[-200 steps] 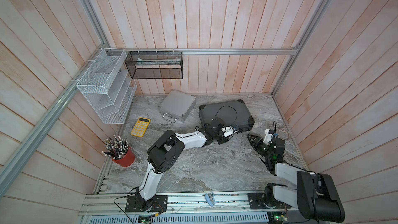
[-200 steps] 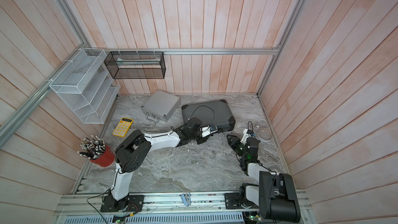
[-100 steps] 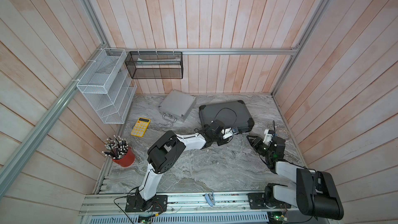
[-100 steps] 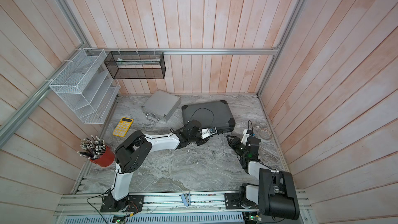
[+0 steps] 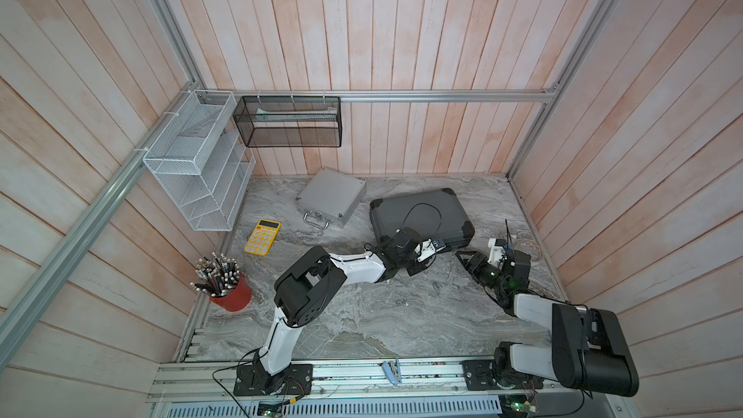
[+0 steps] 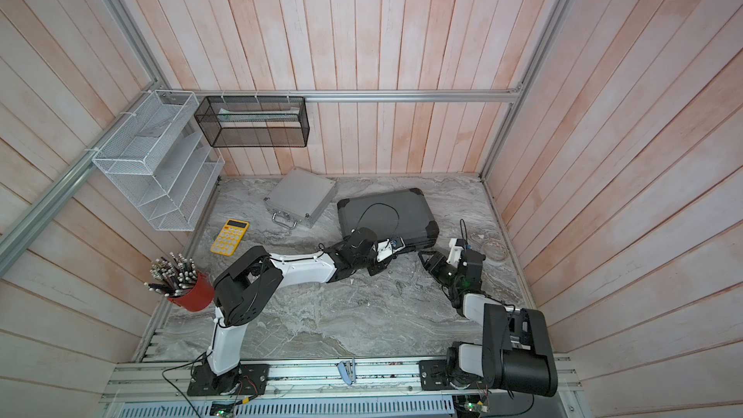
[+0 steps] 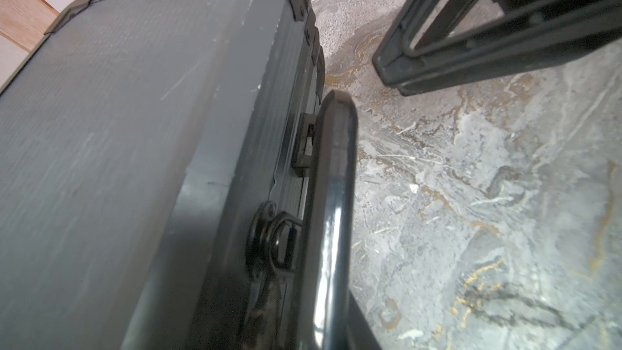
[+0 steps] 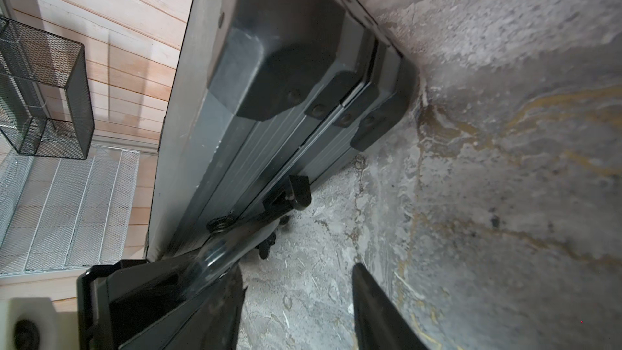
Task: Open the poker set cases
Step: Place the poker set case at the center of the board.
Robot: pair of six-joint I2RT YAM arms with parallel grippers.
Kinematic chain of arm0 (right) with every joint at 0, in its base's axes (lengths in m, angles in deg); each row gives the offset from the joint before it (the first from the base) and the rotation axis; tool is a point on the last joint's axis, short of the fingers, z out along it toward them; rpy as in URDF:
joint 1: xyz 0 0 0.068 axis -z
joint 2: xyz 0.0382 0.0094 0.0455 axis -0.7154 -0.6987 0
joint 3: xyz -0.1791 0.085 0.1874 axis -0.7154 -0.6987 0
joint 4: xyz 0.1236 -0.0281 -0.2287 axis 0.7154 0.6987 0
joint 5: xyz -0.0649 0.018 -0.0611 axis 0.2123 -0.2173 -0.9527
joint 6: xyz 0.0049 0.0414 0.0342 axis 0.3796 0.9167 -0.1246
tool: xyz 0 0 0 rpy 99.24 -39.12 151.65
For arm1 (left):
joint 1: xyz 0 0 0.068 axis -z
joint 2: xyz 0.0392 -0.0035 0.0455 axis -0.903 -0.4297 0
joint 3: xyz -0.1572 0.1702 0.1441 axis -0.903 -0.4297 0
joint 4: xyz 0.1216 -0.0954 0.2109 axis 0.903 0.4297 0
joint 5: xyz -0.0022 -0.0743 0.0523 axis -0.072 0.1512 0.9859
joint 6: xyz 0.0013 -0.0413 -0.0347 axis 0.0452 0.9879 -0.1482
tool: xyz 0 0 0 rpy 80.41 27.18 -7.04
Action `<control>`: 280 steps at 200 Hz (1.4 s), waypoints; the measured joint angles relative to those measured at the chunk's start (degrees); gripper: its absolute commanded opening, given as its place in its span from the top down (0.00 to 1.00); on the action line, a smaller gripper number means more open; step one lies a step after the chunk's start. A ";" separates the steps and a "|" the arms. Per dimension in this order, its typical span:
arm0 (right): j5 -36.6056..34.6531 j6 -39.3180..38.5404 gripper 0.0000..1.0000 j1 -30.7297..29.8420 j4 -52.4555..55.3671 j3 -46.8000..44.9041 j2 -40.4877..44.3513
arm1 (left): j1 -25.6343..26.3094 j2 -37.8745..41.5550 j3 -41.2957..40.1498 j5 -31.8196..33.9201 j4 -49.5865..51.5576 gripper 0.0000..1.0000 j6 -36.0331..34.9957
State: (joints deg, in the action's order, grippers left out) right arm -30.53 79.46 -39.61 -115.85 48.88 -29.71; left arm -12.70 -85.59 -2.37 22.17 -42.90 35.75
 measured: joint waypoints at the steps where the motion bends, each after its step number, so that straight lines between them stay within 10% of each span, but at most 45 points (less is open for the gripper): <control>1: 0.02 0.00 0.46 -0.02 0.00 0.00 0.00 | 0.00 -0.02 -0.02 0.04 -0.02 0.67 0.00; 280: 2.19 -0.57 0.43 -0.81 0.87 0.13 -2.10 | 2.29 -0.02 -2.86 3.45 -2.47 0.57 1.29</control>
State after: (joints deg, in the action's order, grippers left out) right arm -28.34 78.90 -40.42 -114.98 49.01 -31.81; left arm -10.40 -85.61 -5.23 25.62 -45.37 37.04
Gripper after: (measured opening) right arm 0.571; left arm 0.432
